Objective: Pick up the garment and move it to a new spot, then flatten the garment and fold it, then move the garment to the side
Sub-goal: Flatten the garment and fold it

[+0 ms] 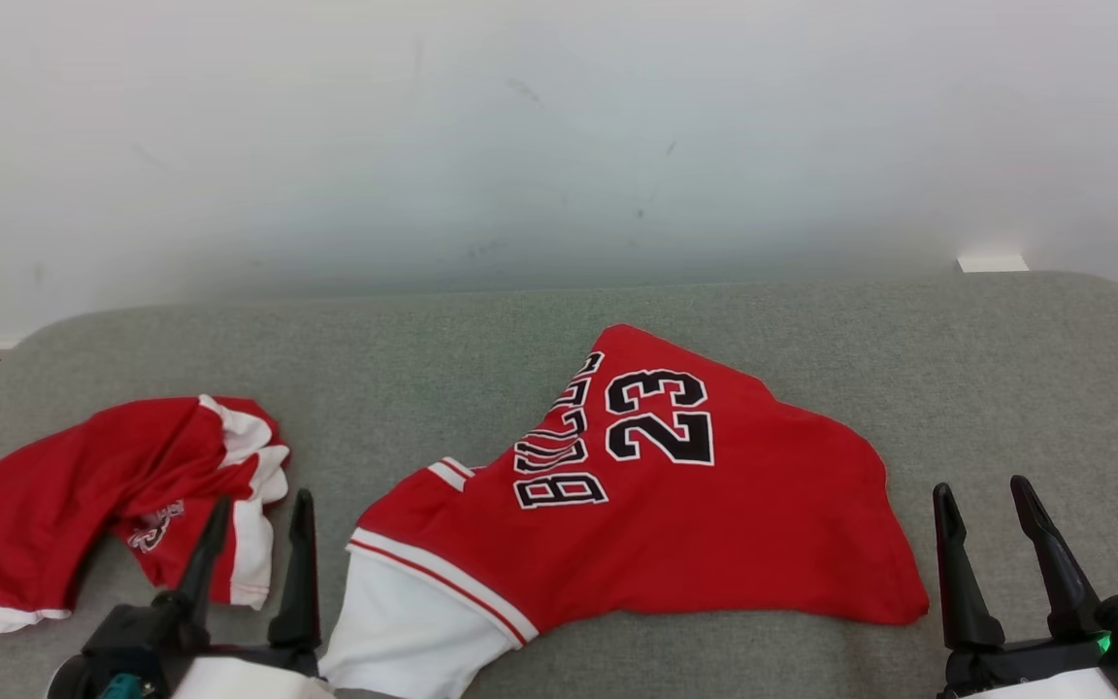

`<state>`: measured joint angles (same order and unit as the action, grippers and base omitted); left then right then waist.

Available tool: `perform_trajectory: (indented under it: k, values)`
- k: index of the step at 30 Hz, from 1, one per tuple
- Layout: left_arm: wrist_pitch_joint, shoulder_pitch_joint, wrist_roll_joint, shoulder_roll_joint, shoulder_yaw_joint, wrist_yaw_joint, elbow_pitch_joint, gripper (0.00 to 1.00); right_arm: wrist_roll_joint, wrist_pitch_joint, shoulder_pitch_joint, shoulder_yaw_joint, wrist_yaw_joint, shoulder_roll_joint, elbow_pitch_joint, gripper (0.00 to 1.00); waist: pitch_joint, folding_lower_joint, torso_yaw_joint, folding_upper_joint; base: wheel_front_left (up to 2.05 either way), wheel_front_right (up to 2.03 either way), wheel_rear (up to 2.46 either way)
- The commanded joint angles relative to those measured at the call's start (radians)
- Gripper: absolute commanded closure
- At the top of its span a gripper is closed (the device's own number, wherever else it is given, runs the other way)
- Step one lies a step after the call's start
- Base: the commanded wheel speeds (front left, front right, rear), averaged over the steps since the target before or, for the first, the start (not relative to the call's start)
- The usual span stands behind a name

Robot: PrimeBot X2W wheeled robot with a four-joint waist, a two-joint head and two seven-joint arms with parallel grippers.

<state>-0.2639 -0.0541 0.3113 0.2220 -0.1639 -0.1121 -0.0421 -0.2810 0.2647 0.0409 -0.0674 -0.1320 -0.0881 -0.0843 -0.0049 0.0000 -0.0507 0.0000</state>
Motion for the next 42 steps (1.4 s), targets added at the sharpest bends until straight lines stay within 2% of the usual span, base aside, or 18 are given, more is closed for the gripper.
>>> perform_trajectory:
  k: [1, 7, 14, 24, 28, 31, 35, 42]
  values:
    - [0.000, 0.022, -0.025, -0.011, 0.017, 0.013, -0.018, 0.00, 0.007, -0.001, -0.002, 0.000, 0.003, 0.004, -0.007, 0.00, 0.000, 0.0000, -0.004, 0.0000, 0.00, 0.00, 0.00]
    - [0.000, 0.008, -0.098, -0.076, 0.073, 0.079, -0.076, 0.00, 0.012, -0.001, 0.017, -0.003, 0.003, 0.006, -0.032, 0.00, 0.000, 0.0000, -0.006, 0.0000, 0.00, 0.00, 0.00]
    - [0.000, -0.011, -0.148, -0.116, 0.126, 0.138, -0.106, 0.00, 0.013, -0.001, 0.023, -0.011, 0.003, 0.002, -0.038, 0.00, 0.004, 0.0000, -0.004, 0.0000, 0.00, 0.00, 0.00]
    - [0.000, -0.009, -0.184, -0.146, 0.168, 0.181, -0.123, 0.00, 0.013, -0.001, 0.012, -0.001, 0.003, -0.007, -0.043, 0.00, 0.005, 0.0000, -0.003, 0.0000, 0.00, 0.00, 0.00]
    - [-0.001, 0.014, -0.192, -0.148, 0.166, 0.197, -0.136, 0.00, 0.022, -0.001, -0.010, 0.050, 0.003, -0.020, -0.063, 0.00, 0.009, 0.0000, 0.001, 0.0000, 0.00, 0.00, 0.00]
    - [-0.001, 0.035, -0.183, -0.143, 0.153, 0.210, -0.176, 0.00, 0.000, -0.001, -0.028, 0.052, 0.003, -0.036, -0.108, 0.00, 0.016, 0.0000, 0.006, 0.0000, 0.00, 0.00, 0.00]
    - [0.028, 0.036, -0.159, -0.121, 0.125, 0.225, -0.215, 0.00, -0.046, -0.028, -0.029, 0.017, 0.003, -0.068, -0.231, 0.00, 0.029, 0.0000, 0.016, 0.0000, 0.00, 0.00, 0.00]
    - [0.190, 0.058, -0.103, -0.085, 0.103, 0.234, -0.218, 0.00, -0.134, -0.097, 0.058, -0.058, 0.003, -0.079, -0.418, 0.00, 0.040, 0.0000, 0.036, 0.0000, 0.00, 0.00, 0.00]
